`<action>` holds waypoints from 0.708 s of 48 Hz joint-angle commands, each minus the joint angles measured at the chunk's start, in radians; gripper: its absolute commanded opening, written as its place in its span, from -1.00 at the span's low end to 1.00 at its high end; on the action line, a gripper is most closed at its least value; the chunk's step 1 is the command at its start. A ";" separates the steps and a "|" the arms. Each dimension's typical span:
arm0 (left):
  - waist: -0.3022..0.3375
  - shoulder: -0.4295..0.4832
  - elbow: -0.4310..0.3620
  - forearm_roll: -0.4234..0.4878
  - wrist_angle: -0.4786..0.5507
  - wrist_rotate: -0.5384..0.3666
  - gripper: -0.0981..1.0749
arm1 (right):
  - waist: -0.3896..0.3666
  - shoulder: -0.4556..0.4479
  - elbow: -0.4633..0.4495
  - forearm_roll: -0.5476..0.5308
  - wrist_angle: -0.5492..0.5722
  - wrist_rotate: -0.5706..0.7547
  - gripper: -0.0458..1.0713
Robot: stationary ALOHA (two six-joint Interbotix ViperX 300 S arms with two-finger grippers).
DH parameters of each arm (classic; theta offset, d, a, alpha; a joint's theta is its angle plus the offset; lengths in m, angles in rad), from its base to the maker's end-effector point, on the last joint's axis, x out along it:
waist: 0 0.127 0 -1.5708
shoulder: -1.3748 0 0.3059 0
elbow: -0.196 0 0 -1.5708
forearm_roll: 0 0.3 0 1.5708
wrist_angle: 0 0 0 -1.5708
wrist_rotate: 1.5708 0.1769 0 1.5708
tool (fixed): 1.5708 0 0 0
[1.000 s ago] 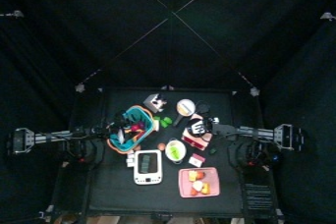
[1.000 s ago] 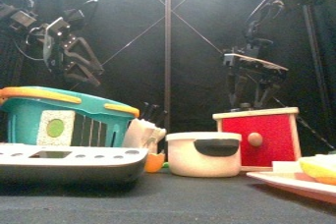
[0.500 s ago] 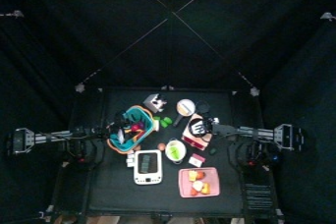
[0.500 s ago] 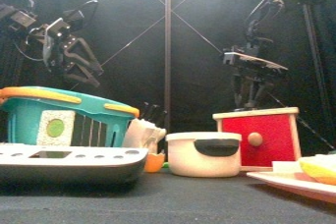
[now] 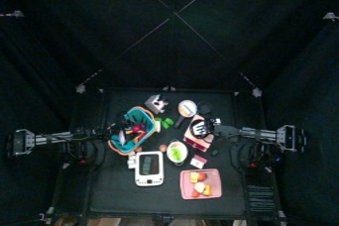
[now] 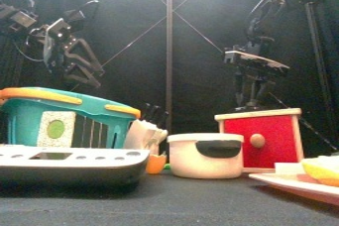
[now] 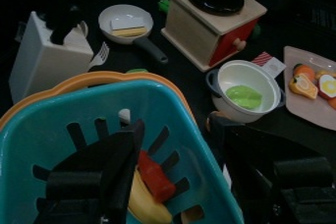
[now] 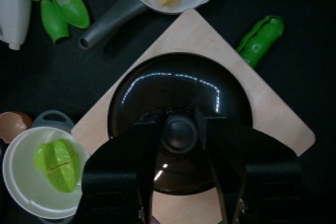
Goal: Grab pot lid
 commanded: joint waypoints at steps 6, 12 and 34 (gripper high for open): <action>0.003 -0.002 -0.012 0.000 -0.002 0.000 0.71 | 0.008 -0.041 -0.040 -0.006 -0.003 0.002 0.32; 0.003 -0.002 -0.012 0.000 -0.002 0.002 0.71 | 0.011 -0.044 -0.044 -0.005 -0.003 0.002 0.32; 0.003 -0.002 -0.009 0.000 -0.002 0.000 0.71 | 0.031 -0.044 -0.051 -0.002 -0.017 0.002 0.32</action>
